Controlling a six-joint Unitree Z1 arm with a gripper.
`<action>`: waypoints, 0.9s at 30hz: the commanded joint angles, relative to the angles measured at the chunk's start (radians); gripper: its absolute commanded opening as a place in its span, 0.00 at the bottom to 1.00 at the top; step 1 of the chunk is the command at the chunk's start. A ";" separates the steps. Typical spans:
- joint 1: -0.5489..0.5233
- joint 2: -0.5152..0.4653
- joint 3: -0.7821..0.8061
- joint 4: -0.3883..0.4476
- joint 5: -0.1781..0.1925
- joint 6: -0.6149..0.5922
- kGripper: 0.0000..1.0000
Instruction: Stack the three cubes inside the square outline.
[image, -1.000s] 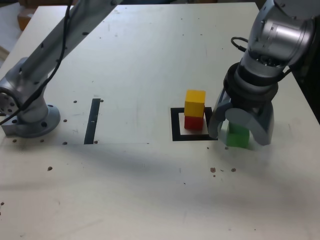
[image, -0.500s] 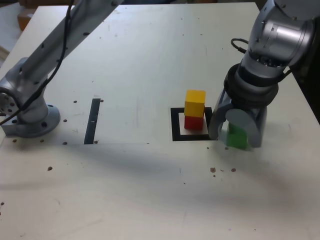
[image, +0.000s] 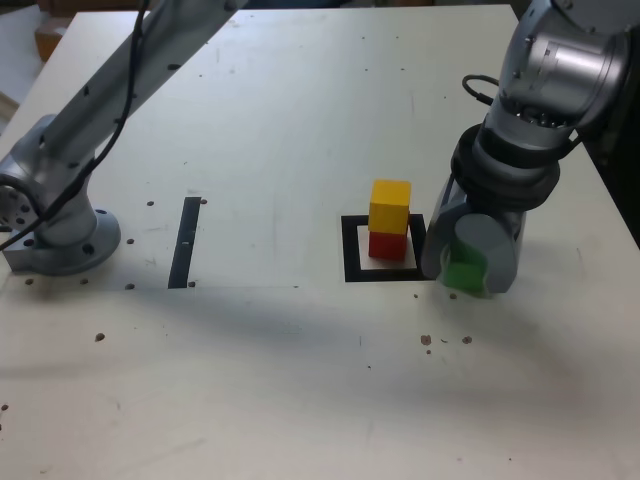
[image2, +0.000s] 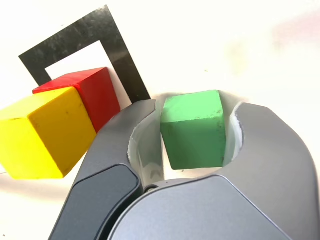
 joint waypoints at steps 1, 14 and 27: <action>0.002 0.003 -0.003 0.005 0.003 0.005 0.18; -0.015 -0.097 -0.046 0.059 0.023 0.031 0.10; -0.024 -0.268 -0.073 0.156 0.035 0.053 0.10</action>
